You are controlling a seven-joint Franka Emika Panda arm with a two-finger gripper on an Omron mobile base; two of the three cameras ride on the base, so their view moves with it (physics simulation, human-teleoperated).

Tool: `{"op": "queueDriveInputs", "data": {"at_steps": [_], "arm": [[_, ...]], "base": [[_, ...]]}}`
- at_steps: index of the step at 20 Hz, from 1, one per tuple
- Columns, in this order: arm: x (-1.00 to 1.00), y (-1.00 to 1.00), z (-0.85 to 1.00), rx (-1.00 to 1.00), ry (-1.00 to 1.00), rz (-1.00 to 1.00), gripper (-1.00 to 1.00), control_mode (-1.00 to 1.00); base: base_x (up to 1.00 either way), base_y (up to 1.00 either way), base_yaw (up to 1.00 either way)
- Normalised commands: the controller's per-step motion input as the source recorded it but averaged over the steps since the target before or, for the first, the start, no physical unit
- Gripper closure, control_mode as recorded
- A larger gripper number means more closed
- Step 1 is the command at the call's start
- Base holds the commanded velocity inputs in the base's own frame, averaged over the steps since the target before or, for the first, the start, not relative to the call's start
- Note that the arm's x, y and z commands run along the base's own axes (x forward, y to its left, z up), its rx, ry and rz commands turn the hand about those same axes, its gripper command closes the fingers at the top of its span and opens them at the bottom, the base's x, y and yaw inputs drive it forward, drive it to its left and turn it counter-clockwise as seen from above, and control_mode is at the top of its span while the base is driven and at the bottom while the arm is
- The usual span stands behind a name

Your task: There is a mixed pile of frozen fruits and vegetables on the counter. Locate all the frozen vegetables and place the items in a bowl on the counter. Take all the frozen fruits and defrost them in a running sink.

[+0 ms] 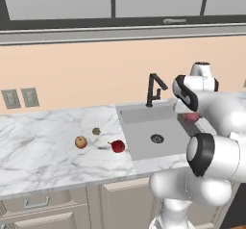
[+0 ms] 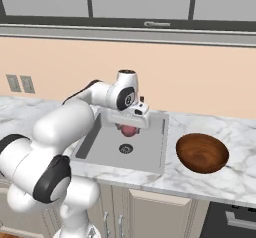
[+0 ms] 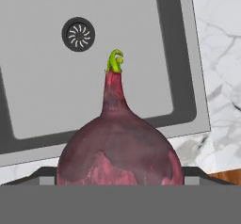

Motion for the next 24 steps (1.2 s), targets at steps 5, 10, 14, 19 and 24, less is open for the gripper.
{"op": "queueDriveInputs", "data": {"at_steps": [5, 10, 14, 19, 24], "arm": [[0.00, -0.49, 0.07, 0.00, 0.00, -0.06, 1.00, -1.00], [0.00, -0.44, 0.07, 0.00, -0.01, -0.07, 1.00, -1.00], [0.01, -0.38, 0.08, 0.00, -0.03, -0.07, 1.00, -1.00], [0.01, -0.46, 0.00, 0.03, -0.04, -0.05, 1.00, -1.00], [0.01, -0.52, 0.00, 0.08, -0.03, 0.00, 1.00, -1.00]], "base": [[0.00, 0.00, 0.00], [0.00, 0.00, 0.00], [0.00, 0.00, 0.00], [0.00, 0.00, 0.00], [0.00, 0.00, 0.00]]}}
